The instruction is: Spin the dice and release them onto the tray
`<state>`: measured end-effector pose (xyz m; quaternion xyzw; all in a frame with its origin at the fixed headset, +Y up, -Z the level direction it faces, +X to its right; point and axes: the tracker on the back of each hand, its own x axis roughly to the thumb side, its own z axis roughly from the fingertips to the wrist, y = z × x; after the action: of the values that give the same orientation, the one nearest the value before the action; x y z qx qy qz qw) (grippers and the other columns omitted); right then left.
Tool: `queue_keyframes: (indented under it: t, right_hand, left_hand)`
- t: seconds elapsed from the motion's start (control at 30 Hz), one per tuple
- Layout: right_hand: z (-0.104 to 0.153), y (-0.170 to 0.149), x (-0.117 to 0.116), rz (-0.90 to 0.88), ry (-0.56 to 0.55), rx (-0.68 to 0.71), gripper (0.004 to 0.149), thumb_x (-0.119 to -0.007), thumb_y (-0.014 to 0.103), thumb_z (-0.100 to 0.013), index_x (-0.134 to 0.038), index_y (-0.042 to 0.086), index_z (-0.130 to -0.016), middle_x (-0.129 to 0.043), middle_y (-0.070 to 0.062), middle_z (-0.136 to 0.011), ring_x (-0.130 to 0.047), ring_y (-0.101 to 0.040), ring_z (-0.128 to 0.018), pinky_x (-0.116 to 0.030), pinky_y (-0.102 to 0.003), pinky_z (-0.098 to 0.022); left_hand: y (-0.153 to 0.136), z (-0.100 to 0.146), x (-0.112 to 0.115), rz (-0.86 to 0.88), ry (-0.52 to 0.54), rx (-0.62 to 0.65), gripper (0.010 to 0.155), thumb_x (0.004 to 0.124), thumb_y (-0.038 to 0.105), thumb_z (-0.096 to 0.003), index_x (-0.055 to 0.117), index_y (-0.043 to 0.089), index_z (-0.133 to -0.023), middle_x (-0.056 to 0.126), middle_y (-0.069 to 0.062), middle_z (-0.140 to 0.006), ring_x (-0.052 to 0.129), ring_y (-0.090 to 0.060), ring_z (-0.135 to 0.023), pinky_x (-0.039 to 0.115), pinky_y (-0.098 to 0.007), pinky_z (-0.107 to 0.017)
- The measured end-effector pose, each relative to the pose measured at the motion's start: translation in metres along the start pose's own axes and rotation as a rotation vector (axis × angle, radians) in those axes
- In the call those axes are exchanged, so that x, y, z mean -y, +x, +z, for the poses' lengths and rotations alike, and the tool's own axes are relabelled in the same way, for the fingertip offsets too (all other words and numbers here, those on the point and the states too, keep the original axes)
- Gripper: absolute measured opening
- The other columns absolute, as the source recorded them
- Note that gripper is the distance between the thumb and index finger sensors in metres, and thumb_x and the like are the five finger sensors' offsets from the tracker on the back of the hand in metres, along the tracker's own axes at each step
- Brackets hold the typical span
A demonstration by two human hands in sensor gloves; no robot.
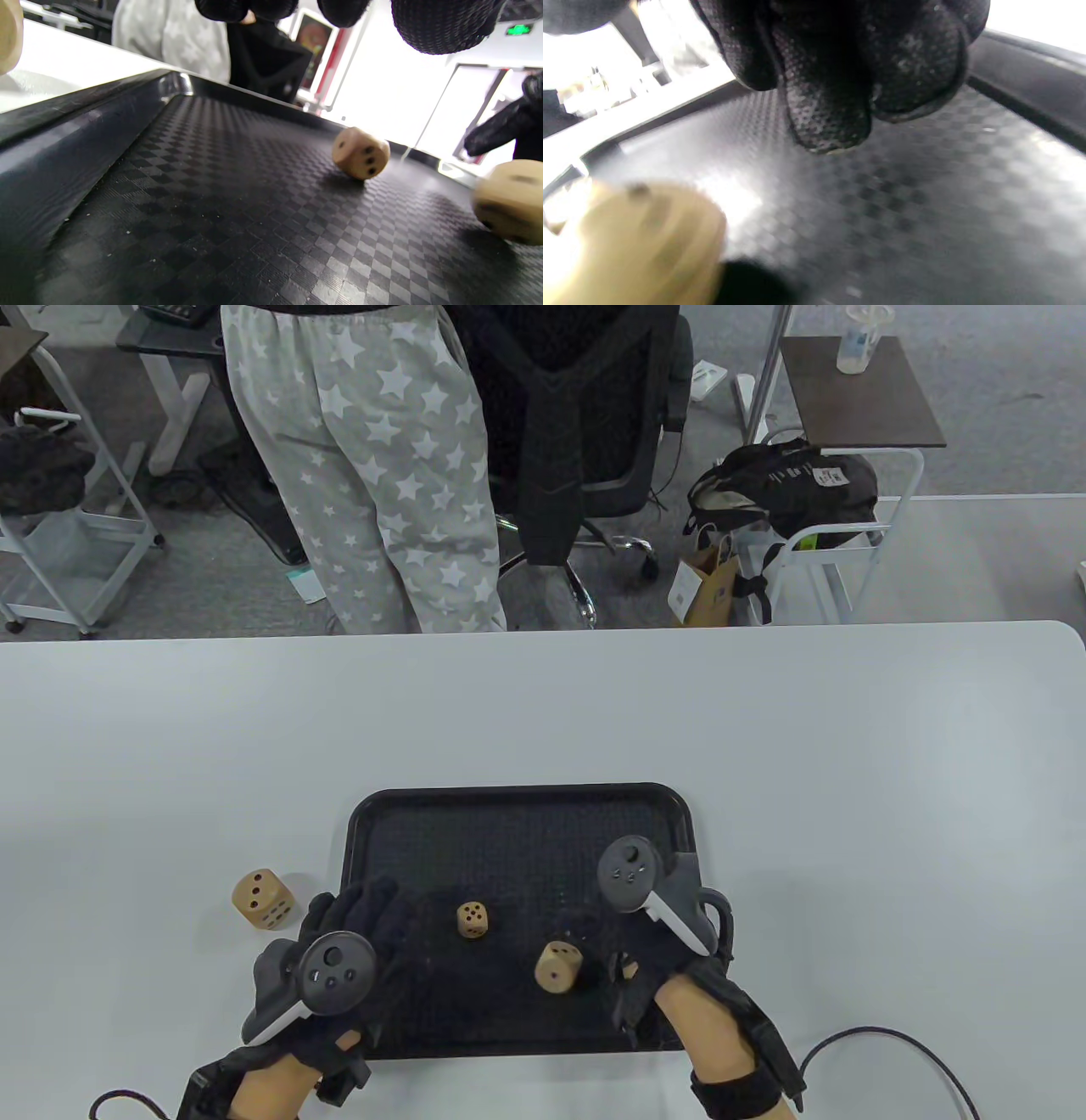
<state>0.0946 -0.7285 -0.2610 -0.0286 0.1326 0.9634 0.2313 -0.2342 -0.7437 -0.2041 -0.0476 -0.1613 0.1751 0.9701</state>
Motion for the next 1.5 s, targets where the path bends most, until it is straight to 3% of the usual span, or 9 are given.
queue_keyframes:
  t: [0.3, 0.47, 0.63, 1.03, 1.27, 1.37, 1.5]
  right_hand:
    - [0.019, -0.029, 0.021, -0.007, -0.194, -0.02, 0.076, -0.064, 0.065, -0.031, -0.075, 0.022, -0.092, -0.097, -0.009, -0.075, -0.091, -0.035, -0.061, -0.064, -0.058, -0.064]
    - [0.035, -0.043, 0.027, 0.011, -0.291, -0.011, 0.078, -0.066, 0.065, -0.033, -0.058, 0.03, -0.102, -0.075, -0.004, -0.102, -0.076, -0.034, -0.089, -0.055, -0.06, -0.071]
    - [0.05, -0.059, 0.036, 0.051, -0.384, -0.036, 0.082, -0.069, 0.065, -0.033, -0.043, 0.037, -0.106, -0.048, 0.003, -0.115, -0.051, -0.031, -0.107, -0.042, -0.061, -0.079]
    - [0.068, -0.124, 0.035, 0.024, -0.373, -0.16, 0.083, -0.074, 0.062, -0.034, -0.041, 0.038, -0.106, -0.039, 0.005, -0.117, -0.041, -0.03, -0.111, -0.035, -0.062, -0.081]
    - [0.07, -0.13, 0.037, 0.004, -0.371, -0.164, 0.082, -0.074, 0.062, -0.033, -0.042, 0.038, -0.106, -0.04, 0.005, -0.117, -0.042, -0.029, -0.11, -0.036, -0.062, -0.081]
    - [0.07, -0.129, 0.036, 0.012, -0.362, -0.159, 0.082, -0.074, 0.062, -0.033, -0.043, 0.038, -0.105, -0.04, 0.005, -0.116, -0.042, -0.029, -0.11, -0.036, -0.062, -0.081]
    - [0.071, -0.13, 0.036, 0.003, -0.365, -0.152, 0.082, -0.074, 0.062, -0.034, -0.043, 0.038, -0.105, -0.041, 0.004, -0.116, -0.043, -0.029, -0.11, -0.037, -0.062, -0.08]
  left_hand:
    - [-0.006, 0.002, -0.008, 0.033, 0.036, -0.006, 0.073, 0.068, 0.06, -0.044, 0.045, 0.032, -0.107, 0.034, -0.012, -0.116, 0.045, -0.044, -0.109, 0.029, -0.071, -0.078]
    - [-0.007, 0.003, -0.01, 0.036, 0.041, -0.01, 0.073, 0.068, 0.06, -0.044, 0.045, 0.032, -0.107, 0.034, -0.012, -0.116, 0.045, -0.044, -0.109, 0.029, -0.071, -0.078]
    - [-0.008, 0.004, -0.012, 0.04, 0.054, -0.009, 0.073, 0.068, 0.06, -0.0439, 0.045, 0.032, -0.107, 0.034, -0.012, -0.116, 0.045, -0.044, -0.109, 0.029, -0.071, -0.078]
    - [-0.008, 0.013, -0.036, 0.048, 0.109, -0.01, 0.074, 0.068, 0.062, -0.0442, 0.043, 0.032, -0.108, 0.034, -0.013, -0.117, 0.045, -0.045, -0.108, 0.028, -0.071, -0.077]
    - [-0.006, 0.014, -0.077, 0.014, 0.135, -0.046, 0.075, 0.07, 0.062, -0.0441, 0.043, 0.032, -0.108, 0.035, -0.013, -0.117, 0.046, -0.045, -0.108, 0.028, -0.072, -0.078]
    - [-0.02, 0.011, -0.093, -0.053, 0.14, -0.113, 0.076, 0.071, 0.062, -0.0435, 0.044, 0.033, -0.108, 0.037, -0.013, -0.117, 0.047, -0.045, -0.108, 0.028, -0.072, -0.078]
    - [-0.052, 0.001, -0.096, -0.084, 0.096, -0.235, 0.077, 0.071, 0.062, -0.0429, 0.044, 0.032, -0.108, 0.037, -0.013, -0.116, 0.048, -0.045, -0.108, 0.028, -0.072, -0.078]
